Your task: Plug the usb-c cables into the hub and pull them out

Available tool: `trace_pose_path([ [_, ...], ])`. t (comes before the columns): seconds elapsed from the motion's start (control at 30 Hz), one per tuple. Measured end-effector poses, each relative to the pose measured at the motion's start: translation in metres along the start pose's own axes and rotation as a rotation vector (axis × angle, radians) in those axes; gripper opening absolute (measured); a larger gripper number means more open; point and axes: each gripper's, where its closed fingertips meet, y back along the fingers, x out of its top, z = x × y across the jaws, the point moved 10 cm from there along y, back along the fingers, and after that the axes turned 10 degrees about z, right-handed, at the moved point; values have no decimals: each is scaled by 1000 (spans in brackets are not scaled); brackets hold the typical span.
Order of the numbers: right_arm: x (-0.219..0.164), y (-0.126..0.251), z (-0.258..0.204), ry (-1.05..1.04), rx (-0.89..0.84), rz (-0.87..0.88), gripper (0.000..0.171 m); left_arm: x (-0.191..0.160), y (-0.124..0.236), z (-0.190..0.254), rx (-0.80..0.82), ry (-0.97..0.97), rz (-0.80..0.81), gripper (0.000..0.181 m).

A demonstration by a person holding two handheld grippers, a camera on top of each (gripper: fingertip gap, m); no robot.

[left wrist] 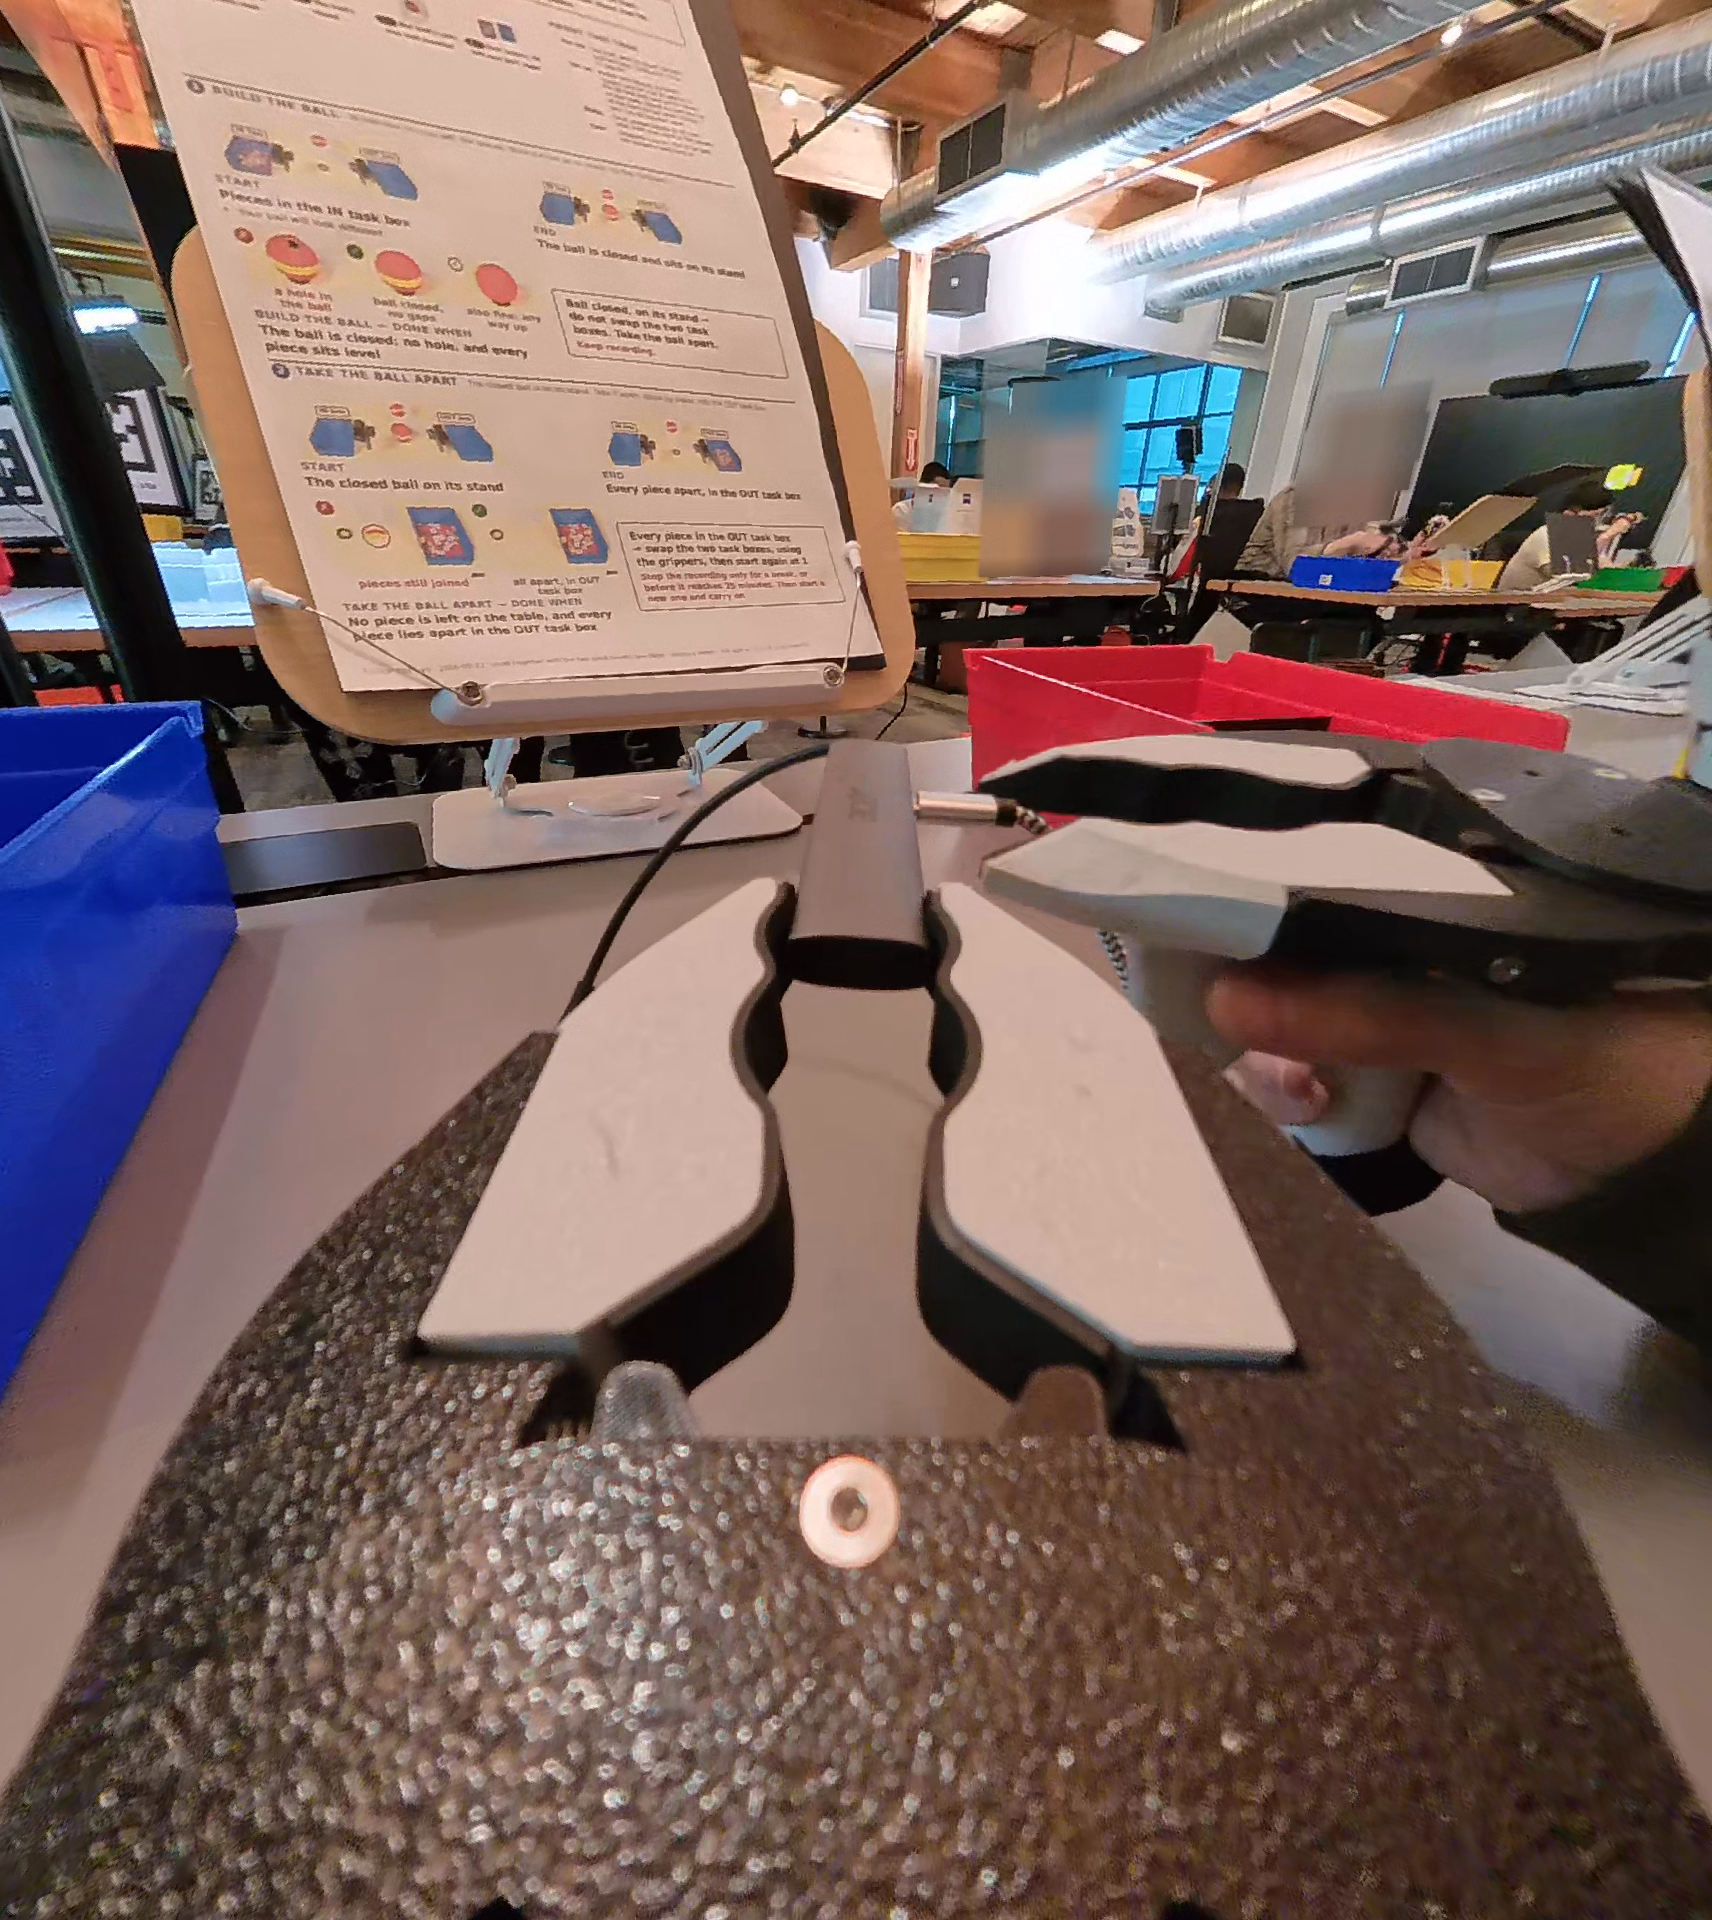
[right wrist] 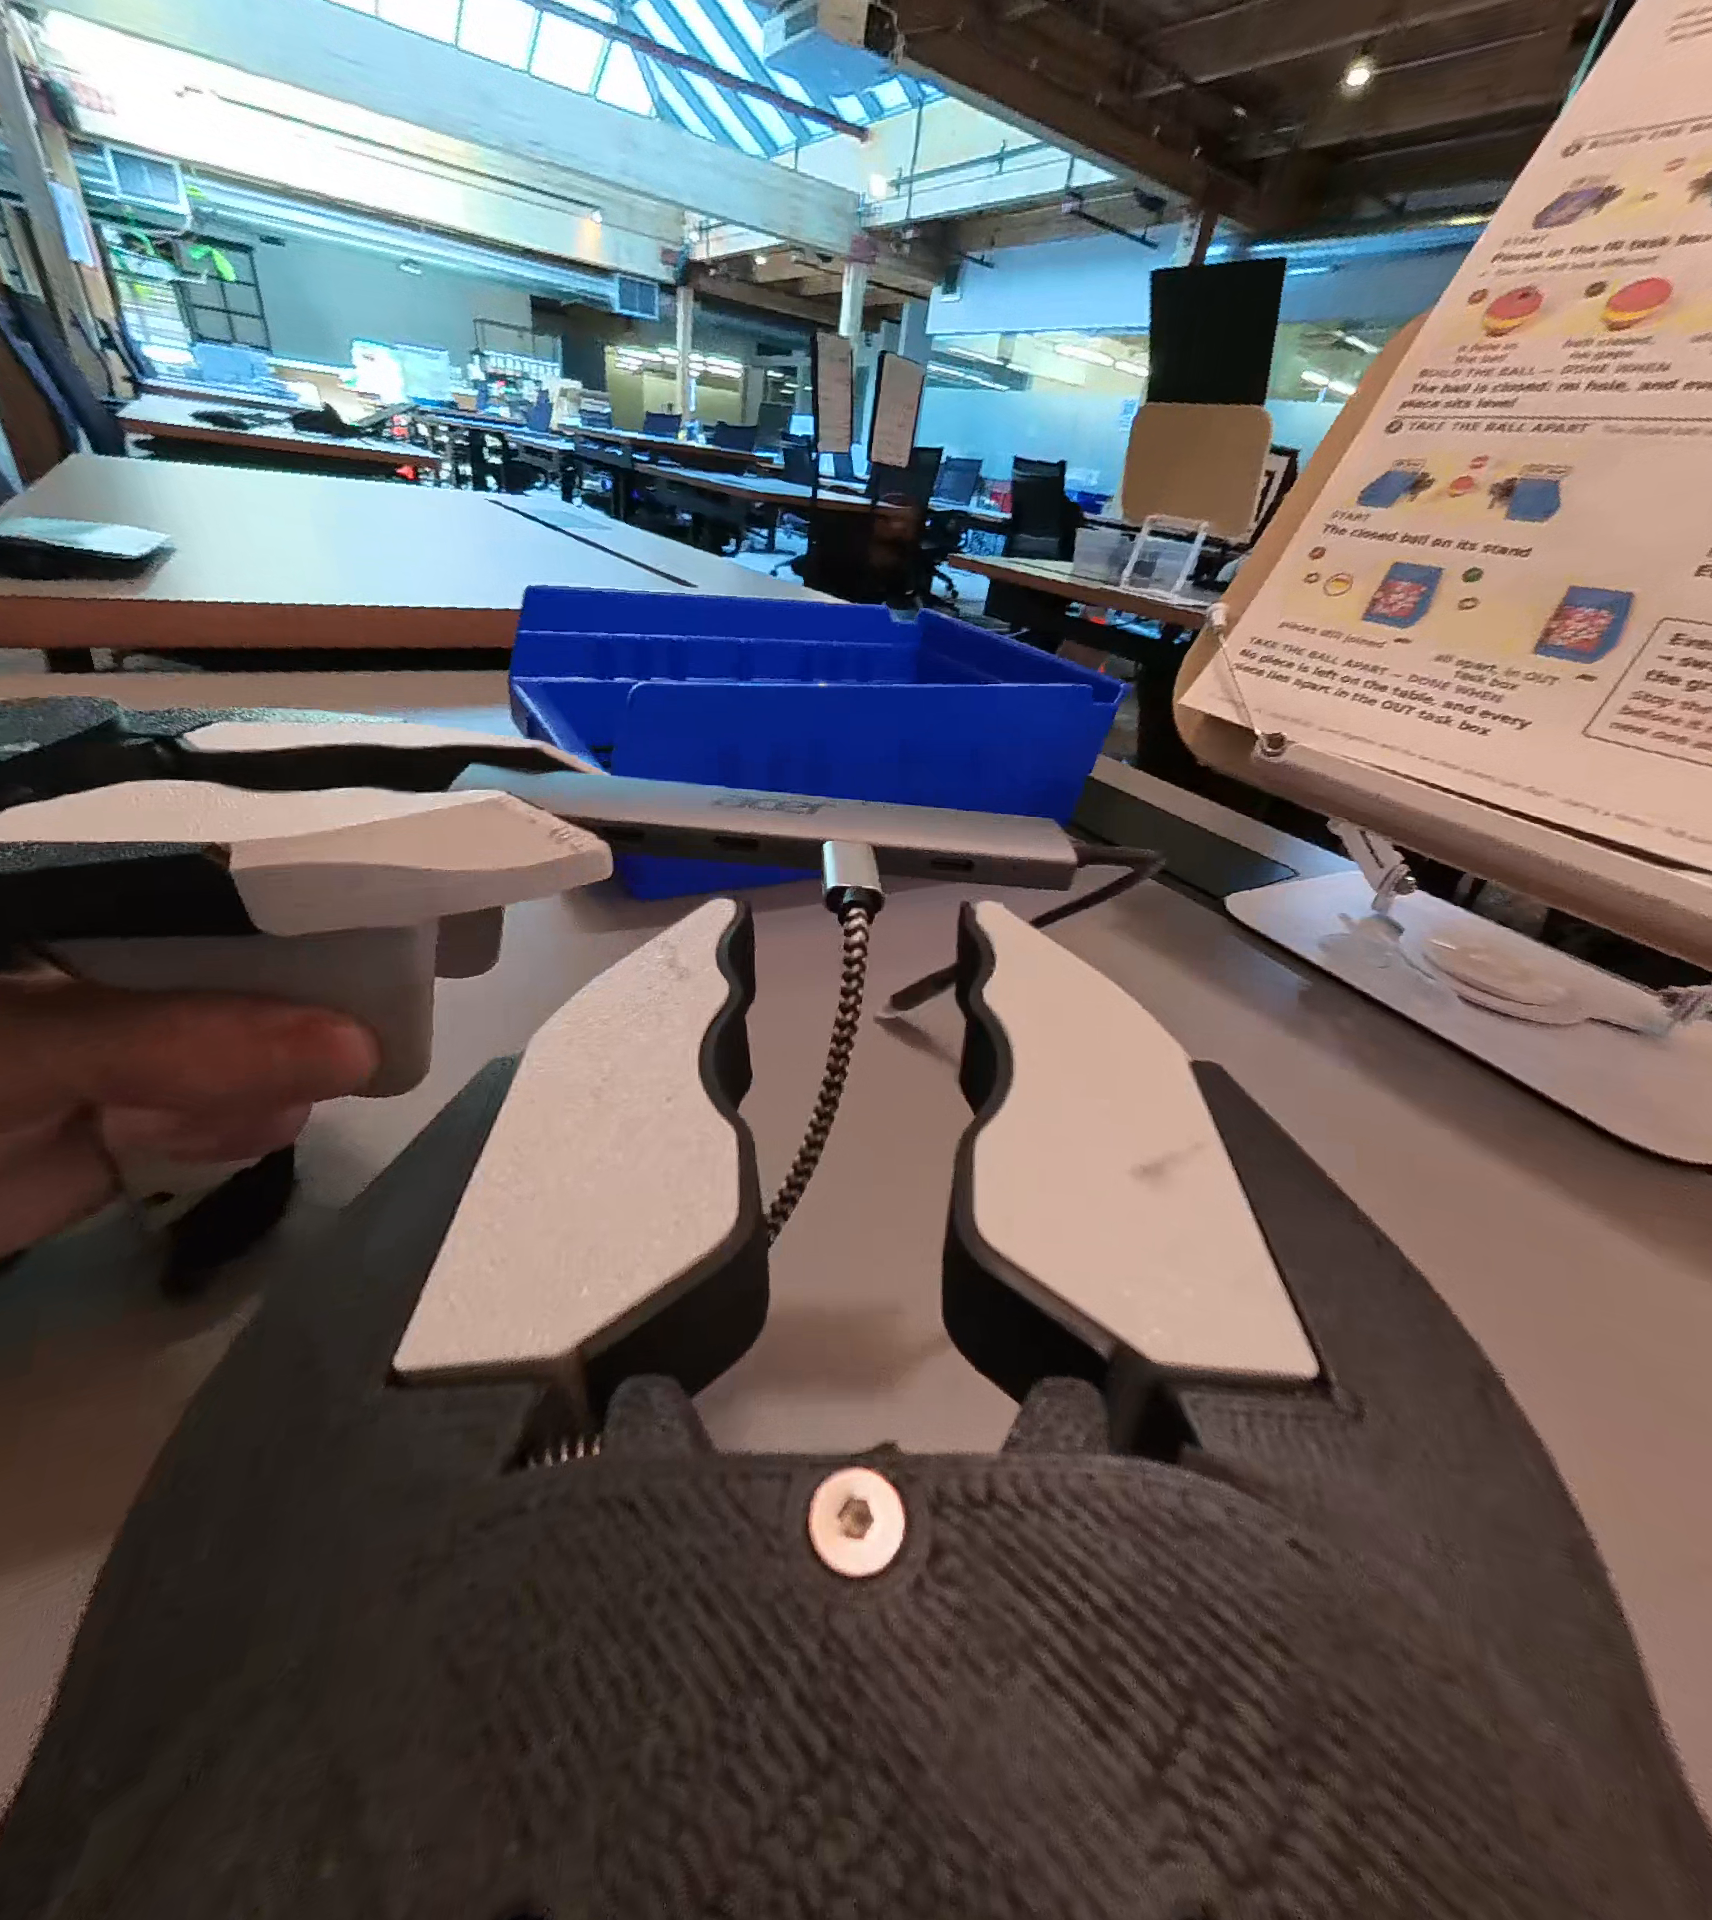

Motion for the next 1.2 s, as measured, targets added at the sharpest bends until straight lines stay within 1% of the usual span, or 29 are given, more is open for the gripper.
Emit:
trace_pose_path([
  [0.07, 4, 7, 1, 31, -13, 3, 41, 0, 0, 0, 3, -5, -2, 23],
  [0.13, 12, 23, 9, 122, -39, -71, 41, 0, 0, 0, 1, -5, -1, 23],
  [0.17, 18, 36, 17, 195, -92, -134, 40, 0, 0, 0, 3, -5, 0, 23],
  [0.2, 23, 54, 27, 284, -153, -208, 34, 0, 0, 0, 2, -6, 1, 23],
  [0.23, 27, 74, 37, 375, -164, -312, 27, 0, 0, 1, 0, -7, 1, 23],
  [0.27, 28, 94, 47, 430, -122, -443, 27, 0, 0, 1, -3, -8, 1, 23],
  [0.33, 26, 135, 70, 399, -53, -736, 31, 0, 0, 1, -10, -8, -4, 23],
  [0.37, 28, 152, 85, 406, -119, -810, 33, 0, -1, 1, -11, -8, -10, 23],
  [0.4, 32, 167, 99, 395, -243, -835, 35, 0, -1, 1, -11, -7, -13, 23],
  [0.43, 35, 179, 109, 312, -349, -849, 37, 0, -1, 1, -11, -8, -13, 23],
  [0.47, 35, 186, 115, 182, -405, -853, 39, 0, -1, 1, -13, -8, -13, 23],
  [0.5, 33, 189, 120, 76, -426, -834, 41, 0, -1, 1, -14, -8, -12, 23],
  [0.53, 28, 189, 123, 16, -435, -786, 43, 0, -1, 1, -14, -6, -11, 23],
  [0.57, 21, 187, 125, -27, -430, -748, 41, 0, -1, 1, -14, -5, -10, 23],
  [0.6, 13, 184, 127, -67, -423, -745, 40, 0, -1, 1, -16, -4, -9, 23],
  [0.67, -3, 179, 132, -87, -463, -818, 39, 0, 0, 1, -17, -4, -3, 23],
  [0.73, -14, 175, 134, -59, -482, -868, 26, 0, 0, 1, -18, -5, 0, 23],
  [0.77, -13, 174, 135, -26, -520, -865, 18, 0, 0, 1, -18, -6, -1, 23],
  [0.83, 0, 168, 131, 40, -504, -816, 2, 0, 0, 1, -19, -5, -2, 23],
  [0.93, 39, 154, 140, 159, -584, -615, 1, 0, -1, 1, -22, 2, -5, 23],
  [1.03, 66, 141, 173, 201, -689, -505, 2, 0, -1, 0, -24, 5, -6, 23],
  [1.1, 63, 135, 201, 192, -731, -551, 2, 0, -1, 0, -24, 8, -5, 23],
  [1.17, 55, 132, 218, 169, -754, -620, 3, 0, 0, 0, -23, 11, -4, 23],
  [1.2, 49, 131, 219, 133, -736, -657, 11, 0, 0, 0, -22, 12, -3, 23],
])
